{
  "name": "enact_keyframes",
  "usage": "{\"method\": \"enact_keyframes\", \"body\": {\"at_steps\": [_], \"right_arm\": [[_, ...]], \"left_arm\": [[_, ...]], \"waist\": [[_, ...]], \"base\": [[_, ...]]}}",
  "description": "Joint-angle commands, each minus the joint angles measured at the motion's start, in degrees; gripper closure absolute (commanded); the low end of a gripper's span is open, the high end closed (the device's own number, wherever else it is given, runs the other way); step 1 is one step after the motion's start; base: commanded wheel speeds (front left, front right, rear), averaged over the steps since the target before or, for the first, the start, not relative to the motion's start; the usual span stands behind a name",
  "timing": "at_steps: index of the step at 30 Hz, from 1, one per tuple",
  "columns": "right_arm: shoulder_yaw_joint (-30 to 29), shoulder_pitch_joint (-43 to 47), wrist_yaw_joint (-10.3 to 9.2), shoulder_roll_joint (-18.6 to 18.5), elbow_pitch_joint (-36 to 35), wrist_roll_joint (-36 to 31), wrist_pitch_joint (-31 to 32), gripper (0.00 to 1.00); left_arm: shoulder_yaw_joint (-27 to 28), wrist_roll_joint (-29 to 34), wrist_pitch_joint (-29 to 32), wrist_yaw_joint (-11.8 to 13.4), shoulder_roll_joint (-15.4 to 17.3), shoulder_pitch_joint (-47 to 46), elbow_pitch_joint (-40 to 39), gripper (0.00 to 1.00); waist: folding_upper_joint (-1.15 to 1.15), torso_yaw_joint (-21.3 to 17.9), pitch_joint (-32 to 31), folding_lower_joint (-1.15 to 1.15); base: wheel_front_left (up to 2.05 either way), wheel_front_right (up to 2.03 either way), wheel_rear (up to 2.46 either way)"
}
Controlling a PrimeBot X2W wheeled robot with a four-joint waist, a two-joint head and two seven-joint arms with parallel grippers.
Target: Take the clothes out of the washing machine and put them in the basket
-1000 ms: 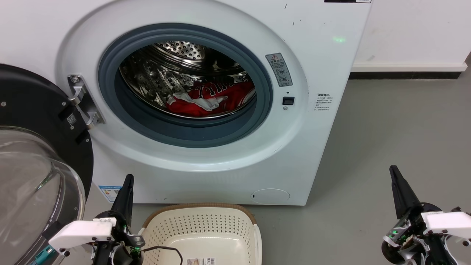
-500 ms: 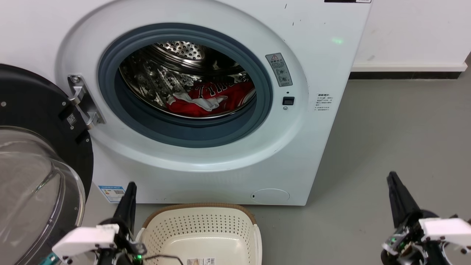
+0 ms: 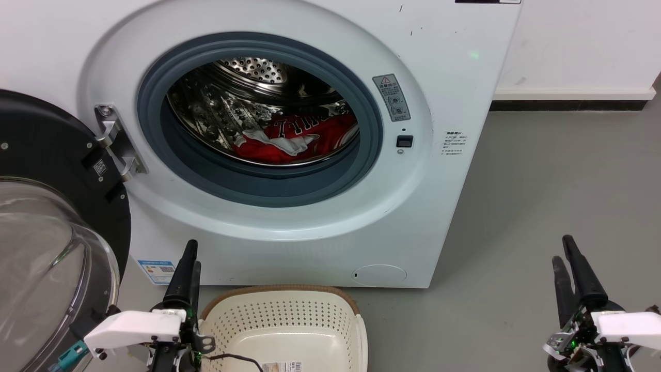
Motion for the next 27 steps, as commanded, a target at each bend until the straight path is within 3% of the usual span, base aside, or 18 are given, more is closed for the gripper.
{"method": "enact_keyframes", "body": {"at_steps": [1,15,16,27], "right_arm": [[-0.1,-0.4,0.01,-0.1,-2.3,-2.8,-0.8,0.00],[0.5,1.5,0.01,-0.1,-8.8,-23.5,-4.6,0.00],[0.8,2.0,0.01,-0.1,-9.5,-27.8,-5.3,0.00],[1.1,3.4,0.02,-0.1,-10.2,-41.1,-7.4,0.00]], "left_arm": [[-0.6,3.1,-0.9,-0.1,0.1,-2.1,-1.7,0.00],[-2.7,22.5,-4.7,0.1,0.2,-2.9,-4.9,0.00],[-3.1,25.6,-5.3,0.3,0.2,-3.0,-5.1,0.00],[-5.1,36.3,-7.6,1.0,0.2,-3.6,-5.2,0.00]], "waist": [[0.00,0.0,0.0,0.00],[0.00,0.2,-0.2,0.00],[0.00,0.2,-0.3,0.00],[0.00,0.4,-0.3,0.00]], "base": [[0.00,0.00,0.00],[0.00,0.00,0.00],[0.00,0.00,0.00],[0.00,0.00,0.00]]}}
